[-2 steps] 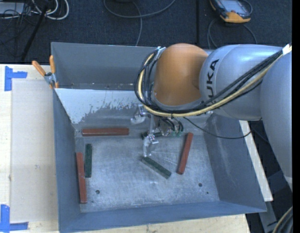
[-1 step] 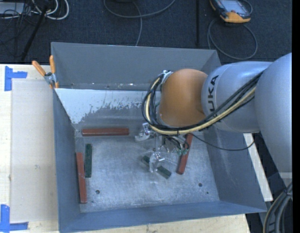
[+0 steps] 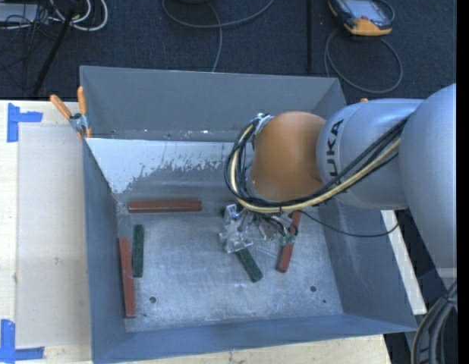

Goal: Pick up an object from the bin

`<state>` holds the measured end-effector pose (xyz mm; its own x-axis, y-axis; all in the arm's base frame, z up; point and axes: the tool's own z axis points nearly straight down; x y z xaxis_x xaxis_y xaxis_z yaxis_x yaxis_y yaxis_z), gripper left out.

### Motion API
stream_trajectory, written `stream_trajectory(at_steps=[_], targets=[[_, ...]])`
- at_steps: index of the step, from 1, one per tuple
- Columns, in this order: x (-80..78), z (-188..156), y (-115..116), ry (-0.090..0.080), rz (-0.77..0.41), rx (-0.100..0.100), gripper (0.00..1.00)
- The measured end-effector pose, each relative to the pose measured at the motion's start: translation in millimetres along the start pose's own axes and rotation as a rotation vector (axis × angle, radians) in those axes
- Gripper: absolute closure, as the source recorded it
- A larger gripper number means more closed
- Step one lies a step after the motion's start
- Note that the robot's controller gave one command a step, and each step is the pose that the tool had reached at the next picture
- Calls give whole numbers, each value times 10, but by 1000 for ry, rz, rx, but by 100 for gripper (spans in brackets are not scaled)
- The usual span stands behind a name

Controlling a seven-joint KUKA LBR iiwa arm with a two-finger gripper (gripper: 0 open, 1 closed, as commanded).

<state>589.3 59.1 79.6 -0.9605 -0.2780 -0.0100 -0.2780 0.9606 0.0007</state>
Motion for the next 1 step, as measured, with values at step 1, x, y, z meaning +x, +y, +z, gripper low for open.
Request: stream_trajectory(at_steps=[1], targets=[[21, 22, -6, 6, 1, 0, 0]])
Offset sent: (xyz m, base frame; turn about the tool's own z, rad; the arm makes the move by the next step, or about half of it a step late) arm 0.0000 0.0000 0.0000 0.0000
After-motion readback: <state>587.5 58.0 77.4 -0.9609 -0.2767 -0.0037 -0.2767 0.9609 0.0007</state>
